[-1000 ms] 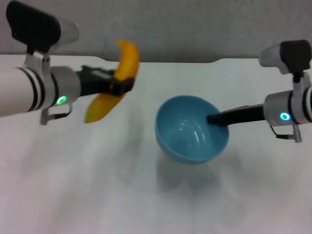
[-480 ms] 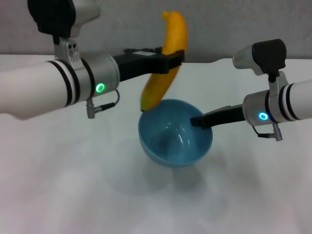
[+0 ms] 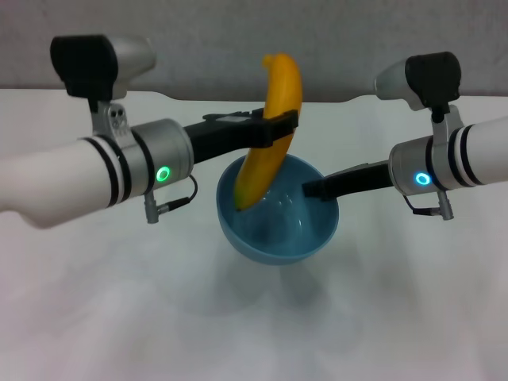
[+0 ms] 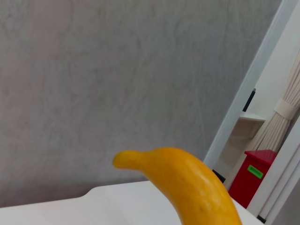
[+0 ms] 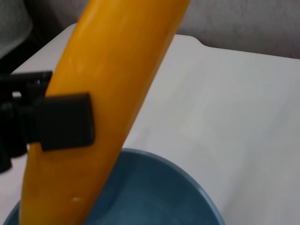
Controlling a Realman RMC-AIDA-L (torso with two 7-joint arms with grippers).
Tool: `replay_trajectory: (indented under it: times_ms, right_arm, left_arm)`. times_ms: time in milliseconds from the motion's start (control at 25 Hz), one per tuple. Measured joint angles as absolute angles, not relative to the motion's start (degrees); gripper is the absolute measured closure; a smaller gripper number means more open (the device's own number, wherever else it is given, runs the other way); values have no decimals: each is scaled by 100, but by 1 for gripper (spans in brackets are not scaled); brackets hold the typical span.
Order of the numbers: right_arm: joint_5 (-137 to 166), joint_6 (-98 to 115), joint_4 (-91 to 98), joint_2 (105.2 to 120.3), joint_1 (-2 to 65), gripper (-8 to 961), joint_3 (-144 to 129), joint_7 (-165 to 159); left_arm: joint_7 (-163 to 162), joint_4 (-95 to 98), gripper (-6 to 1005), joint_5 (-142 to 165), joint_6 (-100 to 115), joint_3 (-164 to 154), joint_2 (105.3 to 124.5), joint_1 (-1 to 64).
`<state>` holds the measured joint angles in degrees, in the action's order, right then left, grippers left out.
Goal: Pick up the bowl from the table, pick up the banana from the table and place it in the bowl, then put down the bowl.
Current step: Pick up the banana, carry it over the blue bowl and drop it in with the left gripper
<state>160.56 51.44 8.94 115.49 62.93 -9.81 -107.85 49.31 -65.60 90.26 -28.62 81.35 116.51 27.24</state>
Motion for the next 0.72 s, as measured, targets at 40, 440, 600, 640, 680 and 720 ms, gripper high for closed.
replay_trajectory:
  times_ms: [40,440,600,640,680,720]
  right_arm:
    - [16056,5162,910,11548,6293,872,-981,-10802]
    - [16058,5259,1197,11540,6228,868,-1003,-10980]
    - [16058,5283,1212,11539,6228,866,-1004,-11000]
    - [16058,5285,1212,11539,6232,865,-1004,-11002]
    - [16058,5286,1213,11540,6234,865,-1003,-11004]
    - [16058,5290,1213,11540,6243,864,-1003,-11015]
  left_arm:
    - [5193,-6472,479,8823,-2859,8132,11651,2705]
    - [6279,-6244,479,7849,-2924,7990,11655,2547]
    - [6459,-6191,479,7836,-2925,7825,11654,2580]
    - [6490,-6187,479,7834,-2931,7787,11654,2592]
    - [6518,-6184,476,7834,-2929,7765,11654,2601]
    - [6535,-6183,473,7832,-2934,7747,11654,2606]
